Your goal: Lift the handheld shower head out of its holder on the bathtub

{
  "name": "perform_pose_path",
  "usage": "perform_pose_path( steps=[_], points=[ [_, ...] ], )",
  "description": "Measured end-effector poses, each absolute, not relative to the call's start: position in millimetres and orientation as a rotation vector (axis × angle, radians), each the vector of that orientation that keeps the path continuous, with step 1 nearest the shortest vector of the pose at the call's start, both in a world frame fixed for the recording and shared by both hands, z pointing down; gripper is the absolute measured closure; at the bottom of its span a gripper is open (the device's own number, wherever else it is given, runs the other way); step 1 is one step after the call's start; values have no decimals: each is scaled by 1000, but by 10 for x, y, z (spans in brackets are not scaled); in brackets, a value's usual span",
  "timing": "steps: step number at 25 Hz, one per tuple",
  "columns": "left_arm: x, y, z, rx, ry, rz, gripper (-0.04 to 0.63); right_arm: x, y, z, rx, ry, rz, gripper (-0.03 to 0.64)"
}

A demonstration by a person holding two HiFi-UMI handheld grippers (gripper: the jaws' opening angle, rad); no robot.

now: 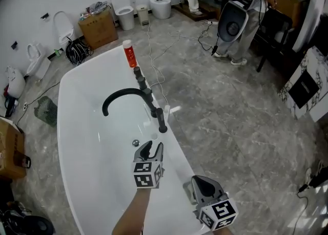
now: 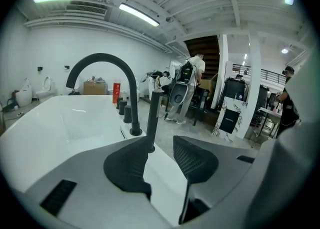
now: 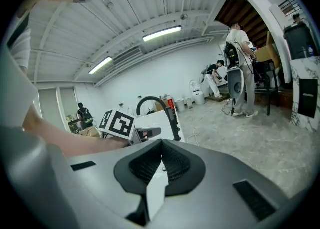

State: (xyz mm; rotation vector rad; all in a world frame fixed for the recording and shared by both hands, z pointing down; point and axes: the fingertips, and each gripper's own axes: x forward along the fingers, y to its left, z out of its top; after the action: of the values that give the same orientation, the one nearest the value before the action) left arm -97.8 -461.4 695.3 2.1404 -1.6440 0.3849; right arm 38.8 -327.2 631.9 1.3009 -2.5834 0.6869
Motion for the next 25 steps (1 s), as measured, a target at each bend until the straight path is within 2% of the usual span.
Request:
perform_pose_path(
  steps=[25],
  points=[
    [-837,-5836,7820,2128,-1674,553,390,340,-3896,7095,1232,-2574,722,610]
  ],
)
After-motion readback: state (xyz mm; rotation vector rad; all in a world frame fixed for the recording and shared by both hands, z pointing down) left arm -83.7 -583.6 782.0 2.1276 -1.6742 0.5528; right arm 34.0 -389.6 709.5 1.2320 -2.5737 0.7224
